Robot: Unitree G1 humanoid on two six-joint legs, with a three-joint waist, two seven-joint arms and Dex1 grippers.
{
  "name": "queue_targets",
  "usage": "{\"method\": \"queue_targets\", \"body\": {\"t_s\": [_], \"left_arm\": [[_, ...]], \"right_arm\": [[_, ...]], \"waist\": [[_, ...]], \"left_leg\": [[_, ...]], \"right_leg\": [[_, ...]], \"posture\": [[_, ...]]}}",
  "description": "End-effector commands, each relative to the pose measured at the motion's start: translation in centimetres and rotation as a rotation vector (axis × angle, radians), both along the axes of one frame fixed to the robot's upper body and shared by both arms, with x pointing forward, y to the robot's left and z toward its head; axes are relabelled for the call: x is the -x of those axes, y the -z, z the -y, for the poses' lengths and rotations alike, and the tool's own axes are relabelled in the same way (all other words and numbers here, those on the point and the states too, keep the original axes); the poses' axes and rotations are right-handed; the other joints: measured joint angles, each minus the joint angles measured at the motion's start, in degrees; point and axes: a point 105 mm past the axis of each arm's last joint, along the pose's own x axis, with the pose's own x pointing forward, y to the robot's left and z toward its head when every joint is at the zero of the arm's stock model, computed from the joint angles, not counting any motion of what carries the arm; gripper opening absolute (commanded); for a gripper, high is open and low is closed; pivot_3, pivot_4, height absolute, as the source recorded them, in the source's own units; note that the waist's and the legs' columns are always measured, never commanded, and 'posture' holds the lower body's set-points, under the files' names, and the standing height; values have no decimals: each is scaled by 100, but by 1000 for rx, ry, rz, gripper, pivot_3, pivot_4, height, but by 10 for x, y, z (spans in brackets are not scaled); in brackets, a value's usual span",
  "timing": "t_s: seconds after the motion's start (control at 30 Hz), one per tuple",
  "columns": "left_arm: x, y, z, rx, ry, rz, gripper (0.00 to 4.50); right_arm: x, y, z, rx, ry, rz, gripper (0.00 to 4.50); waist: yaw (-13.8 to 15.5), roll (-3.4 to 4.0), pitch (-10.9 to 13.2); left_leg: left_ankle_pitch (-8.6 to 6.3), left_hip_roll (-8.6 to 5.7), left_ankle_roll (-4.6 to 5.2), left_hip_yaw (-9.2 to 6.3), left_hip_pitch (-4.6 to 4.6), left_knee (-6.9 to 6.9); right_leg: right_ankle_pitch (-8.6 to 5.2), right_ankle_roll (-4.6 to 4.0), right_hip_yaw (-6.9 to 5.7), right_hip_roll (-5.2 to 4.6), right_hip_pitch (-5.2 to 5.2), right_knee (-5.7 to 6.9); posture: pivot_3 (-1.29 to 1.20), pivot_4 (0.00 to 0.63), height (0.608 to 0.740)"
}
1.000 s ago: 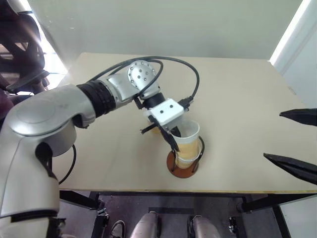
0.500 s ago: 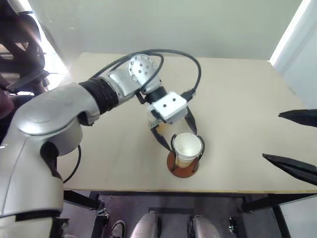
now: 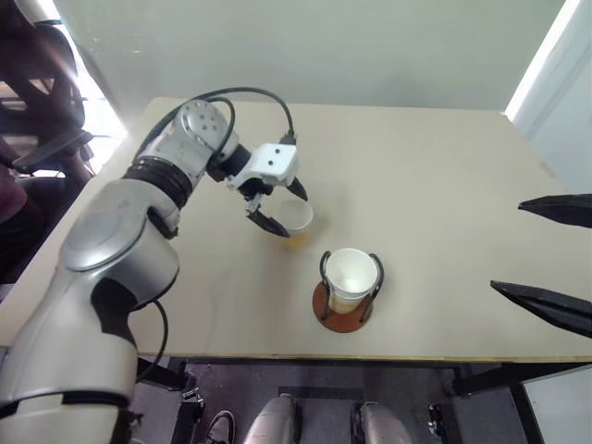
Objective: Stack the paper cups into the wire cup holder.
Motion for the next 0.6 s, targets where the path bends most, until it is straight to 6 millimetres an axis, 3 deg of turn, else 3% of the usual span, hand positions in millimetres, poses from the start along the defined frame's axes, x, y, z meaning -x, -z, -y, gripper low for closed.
{"method": "queue_targets", "body": {"t_s": [0.03,0.37,0.47,0.6], "left_arm": [[0,-2,2,16,-4,-19,4469],[-3,34,5,-71,-16,-40,4469],[-4,43,7,-94,-15,-30,3885],[-6,41,10,-101,-15,-5,2565]], "right_arm": [[-1,-10,3,-12,-4,42,3869],[1,-13,4,16,10,32,3869],[2,-13,4,24,17,28,3869],[5,-15,4,32,27,25,3869]], "waist": [[20,-2,-1],[27,-6,-3],[27,-6,-3],[27,-7,-3]], "left_leg": [[-1,2,3,-4,-4,2],[-3,-2,11,20,4,0],[-3,-2,12,22,5,1],[-1,-2,14,29,6,0]], "right_leg": [[0,3,6,-8,0,-2],[-15,22,15,-5,1,0],[-19,23,16,-9,1,0],[-20,22,15,-5,-1,-1]], "posture": [[0,150,740],[0,150,740],[0,150,740],[0,150,740]]}}
